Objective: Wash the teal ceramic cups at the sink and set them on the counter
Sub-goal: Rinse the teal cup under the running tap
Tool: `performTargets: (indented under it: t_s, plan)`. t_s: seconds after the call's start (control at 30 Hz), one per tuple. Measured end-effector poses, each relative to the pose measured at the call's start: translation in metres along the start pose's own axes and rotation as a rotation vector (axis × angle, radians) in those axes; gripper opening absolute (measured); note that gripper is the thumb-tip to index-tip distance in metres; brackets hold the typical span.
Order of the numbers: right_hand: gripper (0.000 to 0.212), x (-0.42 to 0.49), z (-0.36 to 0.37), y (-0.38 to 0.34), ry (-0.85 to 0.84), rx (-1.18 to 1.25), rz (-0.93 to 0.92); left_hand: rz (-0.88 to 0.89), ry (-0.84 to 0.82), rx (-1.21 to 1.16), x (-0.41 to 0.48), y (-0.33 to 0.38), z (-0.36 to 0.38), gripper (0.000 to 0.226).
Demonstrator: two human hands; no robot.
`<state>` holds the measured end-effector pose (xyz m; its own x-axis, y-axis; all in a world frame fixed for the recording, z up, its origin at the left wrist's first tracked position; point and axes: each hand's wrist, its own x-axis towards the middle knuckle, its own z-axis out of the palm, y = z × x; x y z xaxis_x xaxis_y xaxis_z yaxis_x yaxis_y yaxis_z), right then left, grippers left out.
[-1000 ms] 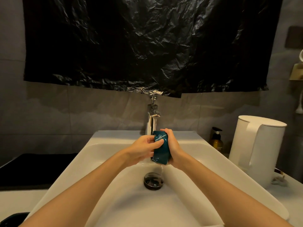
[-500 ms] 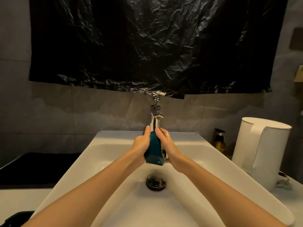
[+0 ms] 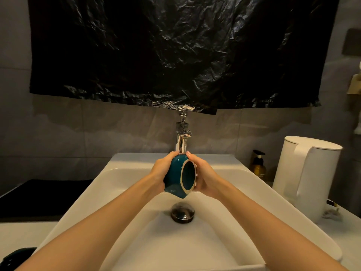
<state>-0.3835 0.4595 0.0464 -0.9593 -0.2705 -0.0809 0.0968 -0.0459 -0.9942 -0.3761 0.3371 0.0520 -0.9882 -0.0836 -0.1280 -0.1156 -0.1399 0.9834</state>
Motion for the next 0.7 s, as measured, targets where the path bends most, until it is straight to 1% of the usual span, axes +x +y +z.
performTargets:
  t_s: [0.03,0.1,0.17,0.2,0.3,0.4,0.5,0.6,0.7]
  plan:
    - [0.044,0.0,0.0,0.0,-0.021,-0.011,0.006,0.007,0.002,0.013,0.001,-0.001,-0.002,0.033]
    - [0.042,-0.001,0.002,0.001,-0.046,-0.093,-0.043,0.021,0.006,0.018,0.002,0.0,-0.005,0.036]
    - [0.04,-0.001,0.007,0.0,-0.022,-0.151,-0.102,0.031,0.002,0.012,0.004,0.001,-0.009,0.04]
    - [0.038,-0.001,0.008,-0.001,-0.004,-0.137,-0.103,0.037,-0.002,0.013,0.005,0.001,-0.01,0.04]
    - [0.038,0.001,0.006,-0.002,0.027,-0.007,-0.01,0.052,0.002,0.022,0.005,0.001,-0.008,0.035]
    - [0.032,0.001,0.003,-0.001,-0.015,-0.074,-0.046,0.062,-0.001,0.033,0.004,-0.001,-0.008,0.034]
    - [0.036,-0.001,0.006,-0.003,-0.015,-0.146,-0.105,0.061,-0.038,0.014,0.004,0.002,-0.011,0.034]
    - [0.039,-0.001,0.006,-0.005,0.004,-0.063,-0.092,0.065,-0.073,-0.009,0.005,0.004,-0.014,0.036]
    - [0.043,-0.002,-0.003,-0.006,-0.066,0.05,-0.056,0.054,-0.108,-0.015,0.006,0.004,-0.015,0.036]
